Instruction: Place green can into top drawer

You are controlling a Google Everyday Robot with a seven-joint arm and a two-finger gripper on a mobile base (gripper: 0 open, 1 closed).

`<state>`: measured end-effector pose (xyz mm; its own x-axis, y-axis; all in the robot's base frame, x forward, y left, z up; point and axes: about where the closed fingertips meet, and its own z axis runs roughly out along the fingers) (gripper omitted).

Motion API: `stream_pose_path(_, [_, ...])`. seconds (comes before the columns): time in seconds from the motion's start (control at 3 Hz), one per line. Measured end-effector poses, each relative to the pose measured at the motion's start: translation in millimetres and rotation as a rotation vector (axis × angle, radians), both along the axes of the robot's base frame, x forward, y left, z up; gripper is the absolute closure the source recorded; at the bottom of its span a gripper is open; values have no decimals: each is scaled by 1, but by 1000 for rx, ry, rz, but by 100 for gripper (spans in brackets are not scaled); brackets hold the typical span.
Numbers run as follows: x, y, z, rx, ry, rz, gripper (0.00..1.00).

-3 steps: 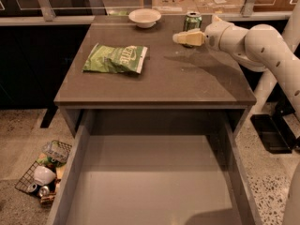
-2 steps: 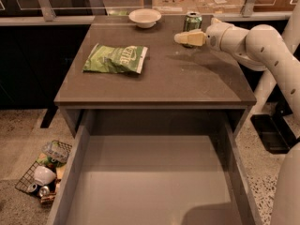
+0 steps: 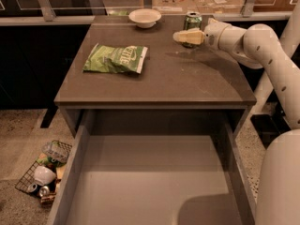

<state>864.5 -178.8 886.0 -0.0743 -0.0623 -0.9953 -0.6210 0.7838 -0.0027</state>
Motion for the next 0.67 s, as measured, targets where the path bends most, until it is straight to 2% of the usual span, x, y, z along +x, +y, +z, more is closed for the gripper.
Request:
stream_pose_path(0.33, [10, 6, 1, 11, -1, 21, 16])
stream_pose_path(0.67, [11, 8, 2, 11, -3, 23, 38])
